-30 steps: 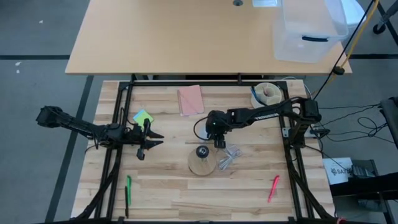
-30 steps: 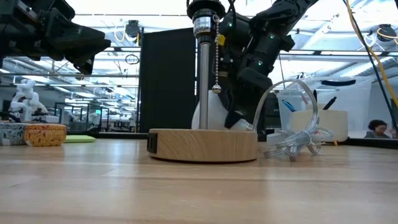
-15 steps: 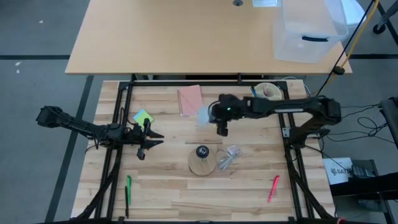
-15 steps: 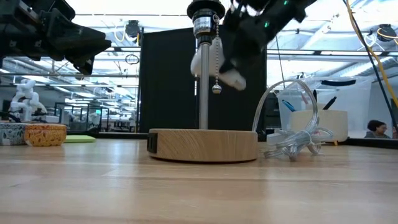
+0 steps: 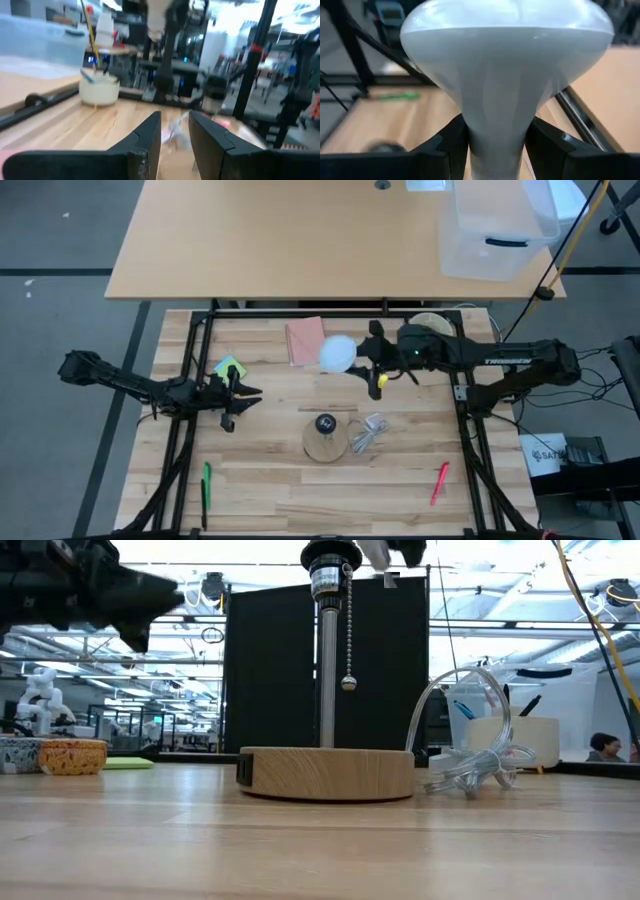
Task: Screw lightbulb
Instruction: Insert the lightbulb into the lamp
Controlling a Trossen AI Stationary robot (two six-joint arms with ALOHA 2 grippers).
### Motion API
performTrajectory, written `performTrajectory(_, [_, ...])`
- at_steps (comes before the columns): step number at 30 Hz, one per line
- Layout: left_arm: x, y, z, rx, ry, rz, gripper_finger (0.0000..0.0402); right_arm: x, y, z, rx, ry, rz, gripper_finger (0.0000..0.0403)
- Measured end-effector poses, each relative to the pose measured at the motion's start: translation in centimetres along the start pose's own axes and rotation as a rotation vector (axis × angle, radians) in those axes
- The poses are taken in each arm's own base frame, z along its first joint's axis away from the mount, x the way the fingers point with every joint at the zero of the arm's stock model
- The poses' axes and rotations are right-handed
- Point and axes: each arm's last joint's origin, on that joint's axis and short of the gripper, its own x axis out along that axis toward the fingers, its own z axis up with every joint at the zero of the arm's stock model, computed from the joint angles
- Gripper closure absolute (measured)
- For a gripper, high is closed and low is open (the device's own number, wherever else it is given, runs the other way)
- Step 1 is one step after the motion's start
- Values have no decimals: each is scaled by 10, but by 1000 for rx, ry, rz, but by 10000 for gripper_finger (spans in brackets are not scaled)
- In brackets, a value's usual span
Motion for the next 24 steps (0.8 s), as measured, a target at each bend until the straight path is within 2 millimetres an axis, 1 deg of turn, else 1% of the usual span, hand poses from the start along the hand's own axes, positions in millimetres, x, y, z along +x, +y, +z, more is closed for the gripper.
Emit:
performTrajectory(4, [0, -1, 9, -20, -91, -16, 298, 1, 22, 6, -32, -68, 67, 245])
performTrajectory(8, [-1, -2, 14, -30, -139, -28, 298, 6, 40, 6, -46, -86, 68, 245])
performTrajectory(14, [4, -6, 25, -4, -155, -92, 298, 25, 65, 0, -69, -121, 98, 245])
performTrajectory(19, [15, -12, 32, 3, -131, -137, 298, 40, 85, -9, -80, -141, 77, 245])
performTrajectory(24, [32, -21, 31, 65, -22, -159, 298, 44, 105, -11, -102, -191, 60, 244])
